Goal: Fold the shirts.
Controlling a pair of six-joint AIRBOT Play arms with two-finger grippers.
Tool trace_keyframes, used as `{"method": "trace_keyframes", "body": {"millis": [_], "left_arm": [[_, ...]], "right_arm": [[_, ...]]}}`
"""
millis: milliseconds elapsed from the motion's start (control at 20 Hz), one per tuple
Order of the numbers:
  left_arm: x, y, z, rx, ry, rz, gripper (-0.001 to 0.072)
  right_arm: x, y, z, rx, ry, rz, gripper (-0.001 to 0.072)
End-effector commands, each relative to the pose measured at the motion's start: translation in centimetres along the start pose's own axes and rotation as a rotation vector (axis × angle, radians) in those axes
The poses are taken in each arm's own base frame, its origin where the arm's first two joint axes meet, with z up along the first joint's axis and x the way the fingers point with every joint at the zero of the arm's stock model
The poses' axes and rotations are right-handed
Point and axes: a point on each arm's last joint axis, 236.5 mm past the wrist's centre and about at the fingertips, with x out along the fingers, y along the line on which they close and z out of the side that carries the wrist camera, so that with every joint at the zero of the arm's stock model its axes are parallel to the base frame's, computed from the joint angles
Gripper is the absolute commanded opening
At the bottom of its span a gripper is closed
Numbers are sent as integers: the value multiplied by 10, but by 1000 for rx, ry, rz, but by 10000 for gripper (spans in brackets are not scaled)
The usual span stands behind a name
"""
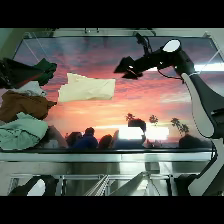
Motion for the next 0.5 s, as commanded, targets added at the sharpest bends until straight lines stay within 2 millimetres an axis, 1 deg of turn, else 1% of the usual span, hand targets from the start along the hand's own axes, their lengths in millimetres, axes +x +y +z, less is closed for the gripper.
{"method": "trace_keyframes", "body": {"millis": [0, 50, 100, 250, 400, 450], "left_arm": [[1, 23, -18, -26, -60, 83, 23], [0, 27, -20, -31, -70, 97, 212], [-2, 29, -23, -38, -76, 102, 350], [-7, 36, -26, -63, -74, 109, 350], [-8, 43, -26, -79, -67, 111, 350], [-7, 45, -26, -83, -62, 109, 350]], "right_arm": [[-5, -74, -27, 140, 87, -231, 711], [11, -76, -28, 150, 90, -217, 712], [31, -75, -30, 164, 98, -186, 712], [84, -64, -32, 223, 97, -77, 712], [124, -48, -26, 259, 50, 13, 710], [135, -47, -25, 263, 34, 14, 710]]}}
